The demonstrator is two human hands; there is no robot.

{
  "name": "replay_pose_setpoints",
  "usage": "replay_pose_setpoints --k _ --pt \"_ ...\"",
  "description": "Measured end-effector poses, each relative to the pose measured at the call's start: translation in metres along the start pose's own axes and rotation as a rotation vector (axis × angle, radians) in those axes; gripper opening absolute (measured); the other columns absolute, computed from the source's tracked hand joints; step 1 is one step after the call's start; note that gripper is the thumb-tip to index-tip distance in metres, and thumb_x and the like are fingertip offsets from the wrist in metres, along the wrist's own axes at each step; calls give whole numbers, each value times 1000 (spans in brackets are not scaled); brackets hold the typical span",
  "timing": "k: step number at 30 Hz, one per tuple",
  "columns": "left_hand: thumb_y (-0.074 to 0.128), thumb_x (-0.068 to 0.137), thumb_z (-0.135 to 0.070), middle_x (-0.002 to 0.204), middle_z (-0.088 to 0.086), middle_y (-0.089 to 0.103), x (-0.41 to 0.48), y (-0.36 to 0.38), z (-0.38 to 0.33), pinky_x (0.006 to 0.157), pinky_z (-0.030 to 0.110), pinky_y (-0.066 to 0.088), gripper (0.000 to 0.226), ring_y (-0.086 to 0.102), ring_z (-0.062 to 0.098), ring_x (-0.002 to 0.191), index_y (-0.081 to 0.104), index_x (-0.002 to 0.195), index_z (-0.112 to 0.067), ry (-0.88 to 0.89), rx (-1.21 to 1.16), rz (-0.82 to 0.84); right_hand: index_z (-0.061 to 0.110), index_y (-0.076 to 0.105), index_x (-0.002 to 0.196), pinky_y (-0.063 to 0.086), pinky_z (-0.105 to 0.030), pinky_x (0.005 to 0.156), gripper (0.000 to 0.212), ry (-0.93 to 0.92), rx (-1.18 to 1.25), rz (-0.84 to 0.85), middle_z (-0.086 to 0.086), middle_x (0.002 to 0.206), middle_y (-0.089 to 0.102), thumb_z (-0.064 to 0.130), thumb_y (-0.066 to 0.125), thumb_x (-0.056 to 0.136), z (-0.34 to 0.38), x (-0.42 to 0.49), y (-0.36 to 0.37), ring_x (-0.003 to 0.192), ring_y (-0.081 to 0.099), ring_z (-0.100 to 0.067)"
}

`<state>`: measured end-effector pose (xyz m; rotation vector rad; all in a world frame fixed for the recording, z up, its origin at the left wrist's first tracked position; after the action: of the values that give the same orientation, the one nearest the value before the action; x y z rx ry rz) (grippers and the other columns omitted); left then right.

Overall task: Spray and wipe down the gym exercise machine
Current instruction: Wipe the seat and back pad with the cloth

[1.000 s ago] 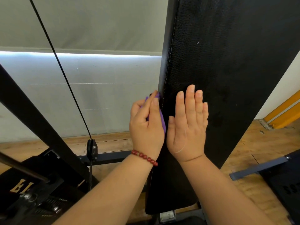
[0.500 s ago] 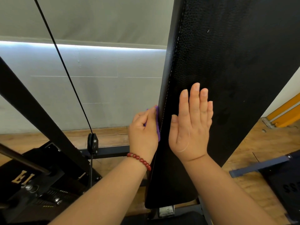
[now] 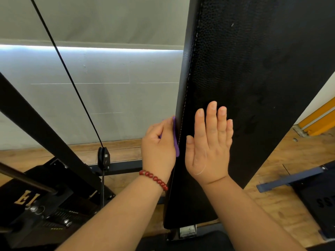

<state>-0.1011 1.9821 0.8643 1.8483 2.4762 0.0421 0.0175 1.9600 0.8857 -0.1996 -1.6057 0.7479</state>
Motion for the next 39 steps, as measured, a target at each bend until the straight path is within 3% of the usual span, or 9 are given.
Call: replay_pose_setpoints --k 3,8,12,16,19,22,28,35,39 --pt "49 94 -50 71 9 63 5 1 -22 77 35 52 41 65 18 75 67 66 -26 126 -22 -43 19 -3 156 0 -41 122 58 -7 4 -8 2 163 -13 30 22 105 0 0 1 151 -7 -20" --pt "51 97 -38 91 0 67 8 3 -15 71 13 48 27 64 4 84 74 95 -25 131 -22 -52 18 -2 156 0 -41 122 59 -13 -3 -24 1 163 -12 30 23 104 -1 -1 2 151 -5 -20" --pt "50 98 -37 96 -1 69 5 2 7 77 19 52 24 64 2 89 72 95 -30 37 15 7 19 -3 156 0 -41 122 59 -13 -11 -25 2 163 -13 31 22 104 -1 0 3 151 -6 -20" --pt "49 98 -40 82 2 67 3 -2 -22 77 24 52 25 66 9 84 68 83 -36 163 19 -22 19 -3 156 1 -41 122 58 -11 1 -26 2 163 -13 30 22 105 -1 -1 2 151 -6 -20" --pt "50 99 -37 91 -2 68 1 -1 -46 77 13 47 19 63 -1 88 66 90 -43 326 14 -70 19 -3 156 0 -41 122 59 -13 10 -16 2 163 -13 29 24 105 -1 -1 0 151 -6 -20" --pt "47 96 -36 97 -7 58 -6 0 -38 76 5 41 28 57 -8 88 67 113 -26 436 67 -112 19 -3 156 1 -41 122 58 -13 11 -16 2 163 -13 29 23 105 -1 -1 0 151 -5 -20" --pt "42 92 -51 102 -10 56 -24 -4 -10 76 6 44 47 59 -1 93 65 119 -20 392 55 -62 19 -3 156 1 -41 122 58 -10 6 -14 2 163 -13 30 22 105 -1 -1 0 151 -6 -19" --pt "48 96 -29 110 -16 47 -19 4 -31 82 4 42 33 53 -9 97 50 128 -22 556 65 -128 21 -5 156 1 -41 122 60 -1 23 -2 4 162 -15 29 25 105 -1 -3 0 150 -6 -19" --pt "46 95 -38 108 -15 51 -22 -5 8 80 9 46 34 57 -2 95 53 126 -27 439 95 -33 22 -3 156 0 -40 122 57 14 50 49 4 163 -14 29 23 106 0 -23 2 151 -6 -18"
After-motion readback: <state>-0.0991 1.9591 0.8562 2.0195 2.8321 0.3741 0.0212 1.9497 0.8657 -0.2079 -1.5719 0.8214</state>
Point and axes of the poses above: each hand's wrist, its own x-axis towards the middle knuckle, its own y-axis out of the palm, z = x × y, the point moved 6 cm from there along x, towards the middle knuckle
